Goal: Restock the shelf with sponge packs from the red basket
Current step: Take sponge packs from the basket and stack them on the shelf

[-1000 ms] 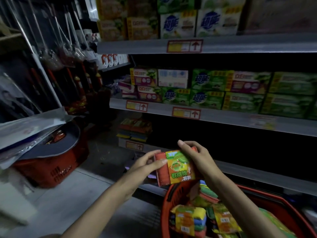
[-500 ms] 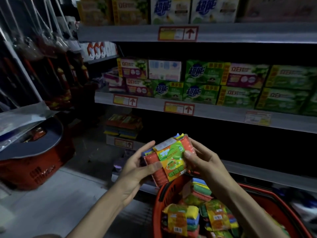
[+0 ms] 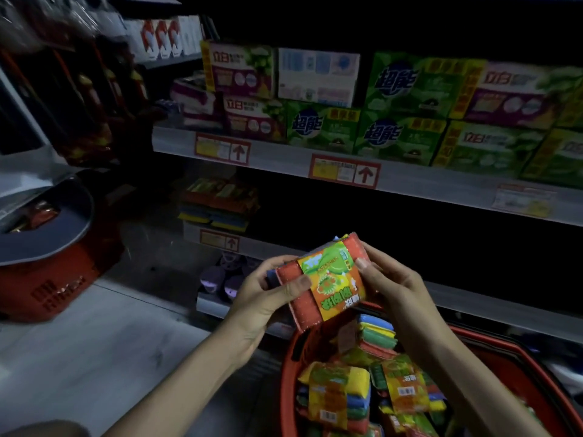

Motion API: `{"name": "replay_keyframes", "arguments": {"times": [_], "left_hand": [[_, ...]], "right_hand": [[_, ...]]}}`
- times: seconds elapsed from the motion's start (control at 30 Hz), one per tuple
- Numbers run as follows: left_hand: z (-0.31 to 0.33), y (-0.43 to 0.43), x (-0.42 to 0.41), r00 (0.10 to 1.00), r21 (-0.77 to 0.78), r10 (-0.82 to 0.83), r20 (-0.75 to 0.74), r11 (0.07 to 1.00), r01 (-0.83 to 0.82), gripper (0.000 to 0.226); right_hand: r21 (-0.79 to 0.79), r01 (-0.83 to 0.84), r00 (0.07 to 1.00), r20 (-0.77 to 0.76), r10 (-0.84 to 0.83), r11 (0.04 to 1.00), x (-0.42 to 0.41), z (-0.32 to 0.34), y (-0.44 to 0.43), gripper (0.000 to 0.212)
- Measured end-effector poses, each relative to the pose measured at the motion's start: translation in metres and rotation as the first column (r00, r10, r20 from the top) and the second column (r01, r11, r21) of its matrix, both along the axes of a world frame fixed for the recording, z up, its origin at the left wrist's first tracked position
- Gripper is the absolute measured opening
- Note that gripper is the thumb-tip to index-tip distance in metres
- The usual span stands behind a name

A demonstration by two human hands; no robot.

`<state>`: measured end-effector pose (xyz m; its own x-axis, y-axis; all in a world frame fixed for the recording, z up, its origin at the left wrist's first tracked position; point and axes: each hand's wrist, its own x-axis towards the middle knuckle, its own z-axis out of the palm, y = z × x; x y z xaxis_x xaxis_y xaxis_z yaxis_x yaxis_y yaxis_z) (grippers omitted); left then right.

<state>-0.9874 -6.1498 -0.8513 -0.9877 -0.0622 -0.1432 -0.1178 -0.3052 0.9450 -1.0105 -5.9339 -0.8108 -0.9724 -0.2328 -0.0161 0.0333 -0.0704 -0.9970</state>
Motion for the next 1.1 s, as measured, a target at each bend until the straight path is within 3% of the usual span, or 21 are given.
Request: {"name": "replay_keyframes", "arguments": {"times": [0.1,0.27,0.4,0.57,0.73,0.87,1.1], "left_hand": [[0.003,-0.004,-0.017,0.997,-0.057,0.077,0.019,0.995,-0.076,0.058],[0.011,-0.016,-0.037,0.992,-0.055,0.097,0.085,0.994,-0.093,0.030],[0.014,-0.025,-0.044,0.976,-0.023,0.190,0.109,0.982,-0.188,0.028],[0.009,-0.031,-0.055,0.941,0.006,0.317,0.122,0.947,-0.320,0.027],[0.002,-0.035,-0.059,0.920,0.060,0.378,0.105,0.921,-0.386,0.029],[-0.009,-0.041,-0.059,0.913,0.076,0.397,0.096,0.912,-0.404,0.029],[-0.045,-0.059,-0.061,0.894,-0.133,0.422,-0.150,0.888,-0.441,0.034]], "right_hand": [[-0.001,0.091,0.995,0.045,-0.091,0.996,-0.023,0.000,-0.011,0.034],[-0.009,0.235,0.962,0.146,-0.231,0.972,-0.058,-0.006,-0.038,0.042],[-0.021,0.371,0.911,0.203,-0.359,0.929,-0.068,-0.019,-0.064,0.052],[-0.091,0.476,0.864,0.237,-0.445,0.875,-0.041,-0.044,-0.096,0.038],[-0.068,0.416,0.903,0.153,-0.403,0.907,-0.023,-0.059,-0.116,0.028],[-0.061,0.363,0.929,0.102,-0.356,0.930,-0.012,-0.068,-0.131,0.032],[-0.038,0.279,0.959,0.057,-0.276,0.960,-0.014,-0.072,-0.151,0.056]]}}
